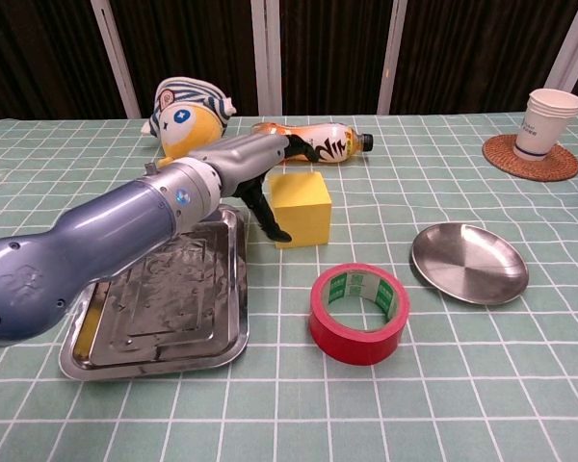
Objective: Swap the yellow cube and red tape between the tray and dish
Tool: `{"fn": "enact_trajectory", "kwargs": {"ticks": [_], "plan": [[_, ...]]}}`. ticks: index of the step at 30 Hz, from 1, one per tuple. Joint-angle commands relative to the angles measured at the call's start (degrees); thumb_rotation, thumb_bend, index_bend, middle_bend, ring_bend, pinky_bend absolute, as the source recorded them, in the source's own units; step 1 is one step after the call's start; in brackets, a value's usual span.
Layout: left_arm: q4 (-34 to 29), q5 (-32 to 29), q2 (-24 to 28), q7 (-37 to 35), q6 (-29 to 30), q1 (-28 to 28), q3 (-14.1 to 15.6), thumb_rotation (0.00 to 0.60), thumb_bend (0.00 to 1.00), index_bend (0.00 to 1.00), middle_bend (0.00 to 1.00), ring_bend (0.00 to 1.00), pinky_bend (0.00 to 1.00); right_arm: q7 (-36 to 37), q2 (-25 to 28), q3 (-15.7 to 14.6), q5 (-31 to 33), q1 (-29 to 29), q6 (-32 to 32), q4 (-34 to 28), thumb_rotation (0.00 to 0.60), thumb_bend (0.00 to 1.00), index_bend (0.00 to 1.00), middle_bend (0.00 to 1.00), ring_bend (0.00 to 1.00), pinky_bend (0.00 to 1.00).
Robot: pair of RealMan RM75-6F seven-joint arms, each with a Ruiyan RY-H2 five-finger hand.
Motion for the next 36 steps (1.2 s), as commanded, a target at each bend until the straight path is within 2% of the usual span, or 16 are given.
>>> {"fn": "enact_trajectory", "kwargs": {"ticks": [1, 7, 10, 17, 21, 24, 31, 36], "plan": [[1.9, 1.1, -1.24, -1.82, -0.18, -0.09, 0.03, 0.6, 0.0, 0.14, 0.0, 0.0, 0.0, 0.19, 0.09, 0.02, -0.03, -0.09, 0.07, -0.03, 0.6, 0.02, 0.0, 0.0, 0.0, 0.0], [5.83, 3.0, -3.45, -5.24, -0.95, -0.27, 0.21, 0.6, 0.0, 0.14, 0.0, 0.0, 0.0, 0.61, 0.29, -0.04, -0.35, -0.22, 0.12, -0.12, 0.6, 0.02, 0.0, 0.0, 0.0, 0.0], [7.48, 3.99, -4.51, -6.47, -0.94, -0.33, 0.35, 0.6, 0.03, 0.14, 0.0, 0.0, 0.02, 0.81, 0.43, -0.12, -0.34, -0.2, -0.18, -0.21, 0.6, 0.02, 0.0, 0.0, 0.0, 0.0], [11.24, 6.09, -6.5, -5.84, -0.05, -0.79, 0.8, 0.6, 0.26, 0.18, 0.02, 0.01, 0.29, 0.97, 0.55, -0.17, -0.48, -0.21, -0.37, -0.26, 0.6, 0.02, 0.0, 0.0, 0.0, 0.0], [11.95, 7.02, -7.12, -6.7, 0.13, -0.82, 0.6, 0.6, 0.45, 0.24, 0.15, 0.14, 0.44, 1.04, 0.67, -0.25, -0.54, -0.27, -0.45, -0.32, 0.6, 0.02, 0.0, 0.0, 0.0, 0.0], [12.36, 7.93, -7.15, -7.43, 0.15, -0.86, 0.62, 0.6, 0.52, 0.28, 0.22, 0.21, 0.48, 1.18, 0.76, -0.24, -0.53, -0.24, -0.58, -0.35, 0.6, 0.02, 0.0, 0.0, 0.0, 0.0], [12.42, 11.04, -6.9, -10.43, 3.24, -0.48, -0.05, 0.6, 0.55, 0.33, 0.31, 0.29, 0.51, 1.57, 0.91, -0.34, -0.79, -0.21, -0.83, -0.32, 0.6, 0.02, 0.0, 0.0, 0.0, 0.0], [7.18, 14.16, -3.47, -13.79, 6.53, 1.15, -0.01, 0.6, 0.55, 0.33, 0.31, 0.29, 0.5, 1.84, 0.98, -0.27, -0.77, -0.2, -0.9, -0.31, 0.6, 0.02, 0.0, 0.0, 0.0, 0.0]]}}
